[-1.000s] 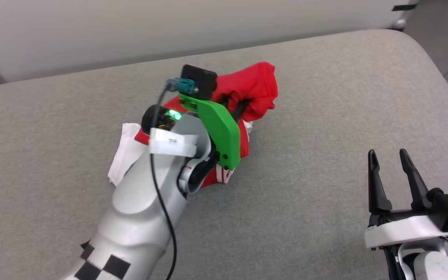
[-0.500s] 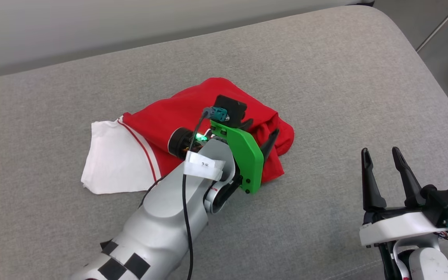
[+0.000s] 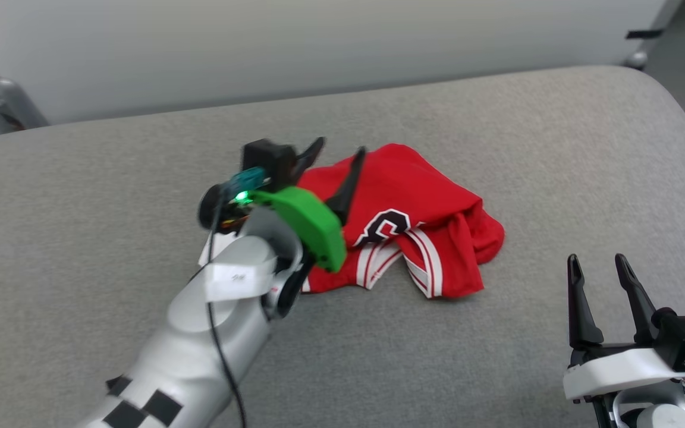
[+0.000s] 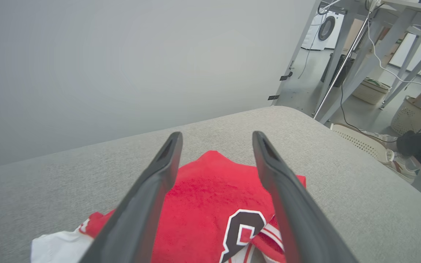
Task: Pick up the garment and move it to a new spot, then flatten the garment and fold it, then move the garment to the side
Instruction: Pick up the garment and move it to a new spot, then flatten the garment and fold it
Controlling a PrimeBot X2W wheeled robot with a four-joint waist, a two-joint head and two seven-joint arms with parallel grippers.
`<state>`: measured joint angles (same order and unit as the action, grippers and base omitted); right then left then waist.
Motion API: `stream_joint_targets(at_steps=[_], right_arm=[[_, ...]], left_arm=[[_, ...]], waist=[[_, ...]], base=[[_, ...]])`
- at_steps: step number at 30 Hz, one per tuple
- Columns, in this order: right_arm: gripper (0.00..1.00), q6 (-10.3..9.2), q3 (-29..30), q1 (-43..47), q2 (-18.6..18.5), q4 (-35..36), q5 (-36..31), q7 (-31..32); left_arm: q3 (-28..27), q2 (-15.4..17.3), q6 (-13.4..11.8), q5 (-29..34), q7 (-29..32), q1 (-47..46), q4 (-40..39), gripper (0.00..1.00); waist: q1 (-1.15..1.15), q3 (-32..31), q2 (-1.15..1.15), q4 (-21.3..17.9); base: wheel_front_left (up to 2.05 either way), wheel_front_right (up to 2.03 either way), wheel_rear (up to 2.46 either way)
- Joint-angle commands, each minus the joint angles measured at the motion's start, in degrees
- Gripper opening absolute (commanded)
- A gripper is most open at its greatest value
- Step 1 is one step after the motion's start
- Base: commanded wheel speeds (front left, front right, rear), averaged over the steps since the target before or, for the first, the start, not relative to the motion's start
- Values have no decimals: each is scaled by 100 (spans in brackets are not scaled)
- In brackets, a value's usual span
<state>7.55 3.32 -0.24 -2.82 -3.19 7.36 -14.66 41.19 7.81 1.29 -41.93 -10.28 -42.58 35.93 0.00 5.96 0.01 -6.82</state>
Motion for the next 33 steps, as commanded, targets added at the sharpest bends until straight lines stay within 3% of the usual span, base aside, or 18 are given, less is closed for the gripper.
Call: stream_joint_targets(at_steps=[1, 8, 12, 20, 33], right_arm=[[100, -6, 10, 80, -6, 12, -56, -34], [100, -6, 62, 255, -6, 69, -97, -34], [100, -6, 49, 295, -6, 131, -93, -34], [100, -6, 32, 343, -6, 219, -78, -34], [100, -6, -5, 326, -6, 199, -37, -34]], left_arm=[[-70, 198, -64, 14, -141, 236, -86, 100], [-608, 836, -205, 144, -462, 1352, -1055, 100], [-1221, 980, -362, 648, -469, 2190, -1889, 100], [-2104, 583, -360, 1532, -471, 3462, -2722, 100], [-2736, -25, 67, 2296, -472, 3901, -2642, 100]], waist=[[0, -464, -1, 497], [0, -640, -1, 767], [0, -618, -1, 812], [0, -555, -1, 786], [0, -485, -1, 672]], base=[[0, 0, 0], [0, 0, 0], [0, 0, 0], [0, 0, 0], [0, 0, 0]])
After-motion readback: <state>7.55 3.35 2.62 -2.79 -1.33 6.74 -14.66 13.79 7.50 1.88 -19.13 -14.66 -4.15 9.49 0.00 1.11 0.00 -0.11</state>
